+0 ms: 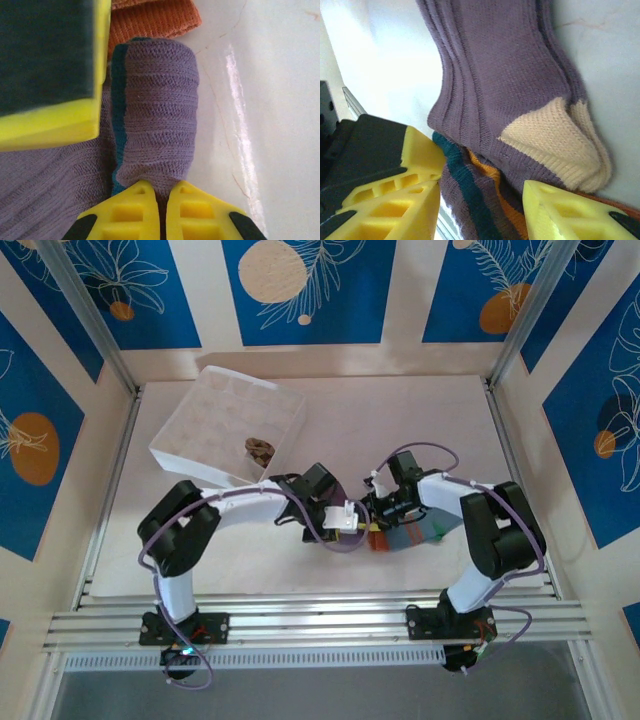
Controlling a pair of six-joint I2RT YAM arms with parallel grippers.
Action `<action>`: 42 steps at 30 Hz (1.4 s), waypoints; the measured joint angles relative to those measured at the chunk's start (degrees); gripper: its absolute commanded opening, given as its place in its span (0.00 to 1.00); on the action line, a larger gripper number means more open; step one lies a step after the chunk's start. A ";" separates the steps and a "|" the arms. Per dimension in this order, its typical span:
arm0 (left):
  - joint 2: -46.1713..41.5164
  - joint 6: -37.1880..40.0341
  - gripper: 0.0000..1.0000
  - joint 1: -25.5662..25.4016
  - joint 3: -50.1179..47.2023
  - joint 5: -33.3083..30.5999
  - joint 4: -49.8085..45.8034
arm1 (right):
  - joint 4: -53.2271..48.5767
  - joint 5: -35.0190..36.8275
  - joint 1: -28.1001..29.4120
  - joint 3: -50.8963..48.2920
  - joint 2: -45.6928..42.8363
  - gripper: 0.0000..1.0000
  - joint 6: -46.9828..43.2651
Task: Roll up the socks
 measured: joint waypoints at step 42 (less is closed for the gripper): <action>-9.55 -15.67 0.28 8.15 -13.73 15.26 9.68 | -10.95 11.76 6.47 10.84 8.68 0.00 2.80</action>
